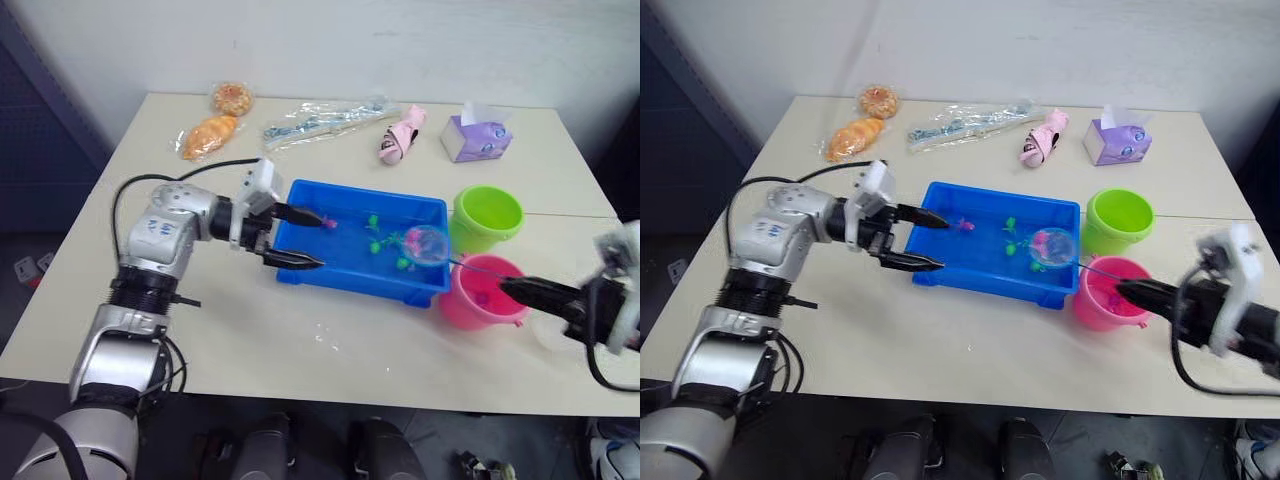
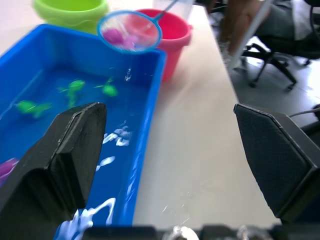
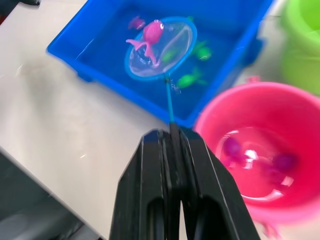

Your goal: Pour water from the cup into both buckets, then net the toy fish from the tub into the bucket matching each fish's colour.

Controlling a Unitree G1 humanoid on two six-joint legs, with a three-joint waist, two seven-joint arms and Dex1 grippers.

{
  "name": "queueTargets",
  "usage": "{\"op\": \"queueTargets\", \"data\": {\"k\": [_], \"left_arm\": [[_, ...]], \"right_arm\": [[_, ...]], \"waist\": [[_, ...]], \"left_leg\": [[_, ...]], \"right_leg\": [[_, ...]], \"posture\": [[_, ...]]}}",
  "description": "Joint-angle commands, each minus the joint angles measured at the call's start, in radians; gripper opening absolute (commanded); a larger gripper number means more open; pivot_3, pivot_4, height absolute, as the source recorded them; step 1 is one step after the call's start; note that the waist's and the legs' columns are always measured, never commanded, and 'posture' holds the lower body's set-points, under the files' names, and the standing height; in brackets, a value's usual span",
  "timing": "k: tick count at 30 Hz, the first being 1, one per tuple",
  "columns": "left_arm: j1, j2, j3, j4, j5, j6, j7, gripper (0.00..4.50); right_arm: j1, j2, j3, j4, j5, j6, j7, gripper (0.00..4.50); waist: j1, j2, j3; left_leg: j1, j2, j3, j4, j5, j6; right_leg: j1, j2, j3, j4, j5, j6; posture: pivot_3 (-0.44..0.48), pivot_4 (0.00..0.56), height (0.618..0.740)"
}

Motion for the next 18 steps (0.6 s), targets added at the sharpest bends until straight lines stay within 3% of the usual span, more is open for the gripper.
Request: {"op": "queueTargets", "data": {"k": [1, 6, 12, 15, 18], "left_arm": [[-0.035, -0.023, -0.002, 0.003, -0.008, -0.025, -0.022, 4.37], [-0.049, -0.081, -0.014, 0.021, 0.0, -0.051, -0.023, 4.37], [-0.061, -0.094, -0.014, 0.056, 0.011, -0.077, -0.026, 4.37], [-0.064, -0.095, -0.01, 0.073, 0.016, -0.092, -0.018, 4.37], [-0.063, -0.091, -0.007, 0.079, 0.02, -0.1, -0.015, 4.37]], "right_arm": [[0.062, 0.017, -0.161, -0.105, 0.082, 0.005, -0.042, 0.0], [0.254, 0.041, -0.224, -0.242, -0.005, -0.146, -0.088, 0.0], [0.542, -0.021, -0.097, -0.307, -0.297, -0.538, -0.08, 0.0], [0.779, -0.134, 0.027, -0.244, -0.737, -1.027, -0.039, 0.0], [0.884, -0.176, 0.041, -0.144, -0.98, -1.367, -0.026, 0.0]], "waist": [[-0.008, 0.0, 0.0], [-0.008, 0.0, 0.0], [-0.008, 0.0, 0.0], [-0.008, 0.001, -0.001], [-0.01, -0.001, -0.002]], "left_leg": [[0.0, 0.0, 0.001, 0.0, 0.0, 0.0], [0.001, 0.0, 0.0, 0.0, 0.001, -0.001], [0.002, 0.0, 0.001, 0.0, 0.002, 0.0], [0.001, 0.0, 0.001, 0.001, 0.002, -0.001], [0.002, 0.001, 0.002, 0.0, 0.002, -0.001]], "right_leg": [[0.0, 0.0, 0.001, 0.0, 0.0, 0.0], [0.0, 0.001, 0.002, -0.003, 0.0, 0.0], [0.0, 0.002, 0.003, -0.003, 0.0, 0.0], [-0.001, 0.002, 0.003, -0.002, 0.0, 0.0], [0.0, 0.005, 0.004, -0.004, 0.0, 0.001]], "posture": [[0.0, 0.15, 0.739], [0.0, 0.15, 0.739], [0.0, 0.15, 0.739], [0.0, 0.15, 0.739], [0.0, 0.15, 0.739]]}}
